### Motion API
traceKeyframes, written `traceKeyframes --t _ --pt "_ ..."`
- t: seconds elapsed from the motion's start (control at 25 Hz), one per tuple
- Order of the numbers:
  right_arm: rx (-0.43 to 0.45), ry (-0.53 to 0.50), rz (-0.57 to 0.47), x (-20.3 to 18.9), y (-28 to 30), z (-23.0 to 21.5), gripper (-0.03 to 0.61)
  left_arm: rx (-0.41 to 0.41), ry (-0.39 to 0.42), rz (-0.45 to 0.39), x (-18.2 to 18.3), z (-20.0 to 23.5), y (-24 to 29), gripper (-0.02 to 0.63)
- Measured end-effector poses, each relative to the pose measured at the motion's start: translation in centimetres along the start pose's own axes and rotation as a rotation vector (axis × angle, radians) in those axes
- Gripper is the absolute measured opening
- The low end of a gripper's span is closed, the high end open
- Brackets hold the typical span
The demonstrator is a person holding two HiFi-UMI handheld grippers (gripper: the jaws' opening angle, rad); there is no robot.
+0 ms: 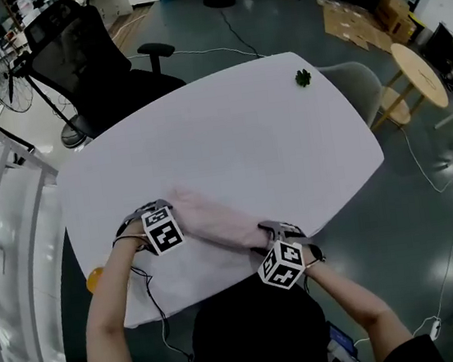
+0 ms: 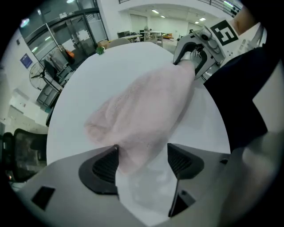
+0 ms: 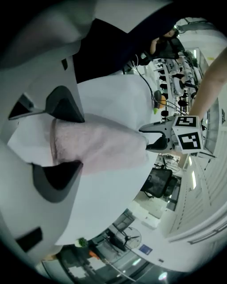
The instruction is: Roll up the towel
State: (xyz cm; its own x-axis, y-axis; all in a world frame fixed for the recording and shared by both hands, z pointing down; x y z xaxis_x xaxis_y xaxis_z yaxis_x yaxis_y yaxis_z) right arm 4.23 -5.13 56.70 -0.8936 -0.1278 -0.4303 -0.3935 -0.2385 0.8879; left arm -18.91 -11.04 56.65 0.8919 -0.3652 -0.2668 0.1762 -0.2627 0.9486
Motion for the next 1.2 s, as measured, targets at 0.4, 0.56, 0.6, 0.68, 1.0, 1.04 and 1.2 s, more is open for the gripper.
traceKeyframes --t 0.4,0.56,0.6,0.68,1.0,1.04,1.2 --pt "0.048 -0.286 0.074 -0.1 0.9 -7.9 0.291 0.068 -0.277 -0.035 1.1 -0.3 -0.4 0.311" --pt "0.02 -0.442 0.089 0.2 1.8 -11.6 0.291 0.091 -0.403 -0.051 1.7 -0.9 -0.4 0.298" --pt "-0.003 -0.489 0.092 0.3 2.0 -12.6 0.284 0.1 -0.429 -0.053 1.9 -1.1 -0.4 0.292" --pt "-0.064 -0.59 0.1 0.6 2.5 -14.7 0.27 0.114 -0.485 -0.065 2.5 -1.4 -0.4 0.284" --pt "-0.117 -0.761 0.07 1.5 3.8 -19.0 0.255 0.124 -0.8 -0.162 4.5 -2.9 -0.1 0.304" --pt "-0.113 -0.758 0.059 1.5 3.8 -18.9 0.249 0.133 -0.814 -0.166 4.4 -3.0 -0.1 0.308" --pt "-0.124 -0.762 0.04 1.3 4.1 -18.4 0.225 0.162 -0.847 -0.188 4.1 -3.3 0.1 0.331"
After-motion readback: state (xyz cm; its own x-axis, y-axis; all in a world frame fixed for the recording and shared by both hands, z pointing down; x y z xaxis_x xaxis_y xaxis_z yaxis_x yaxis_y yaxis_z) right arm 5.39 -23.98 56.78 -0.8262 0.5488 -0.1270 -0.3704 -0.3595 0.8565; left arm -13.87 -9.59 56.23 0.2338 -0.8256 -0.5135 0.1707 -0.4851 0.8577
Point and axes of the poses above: the fingertips, and each gripper's own axes: y forward along the fingers, z to its left, x out of its top, the point moved 6 cm from there along -y, backward along the fingers, and after that the axes turned 5 degrees about x, right-handed, at the moved point
